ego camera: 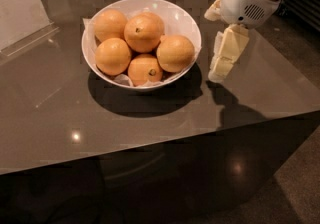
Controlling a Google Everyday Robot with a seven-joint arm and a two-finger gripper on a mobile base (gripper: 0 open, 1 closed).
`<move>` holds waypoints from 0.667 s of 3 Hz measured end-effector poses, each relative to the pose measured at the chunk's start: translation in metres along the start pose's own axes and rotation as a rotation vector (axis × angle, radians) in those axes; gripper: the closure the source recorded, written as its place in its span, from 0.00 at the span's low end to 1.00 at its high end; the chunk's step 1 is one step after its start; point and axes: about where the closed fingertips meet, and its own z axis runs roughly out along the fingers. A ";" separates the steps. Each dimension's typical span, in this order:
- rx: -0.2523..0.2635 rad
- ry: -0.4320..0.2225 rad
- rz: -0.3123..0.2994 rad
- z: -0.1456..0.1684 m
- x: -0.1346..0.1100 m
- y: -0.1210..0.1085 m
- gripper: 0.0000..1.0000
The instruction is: Pick orange from white bowl
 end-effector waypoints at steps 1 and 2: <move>-0.048 -0.049 -0.001 0.023 -0.016 -0.011 0.00; -0.095 -0.088 -0.002 0.044 -0.029 -0.020 0.00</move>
Offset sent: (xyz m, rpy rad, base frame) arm 0.0434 0.0604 -0.0375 0.1322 0.1314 0.0861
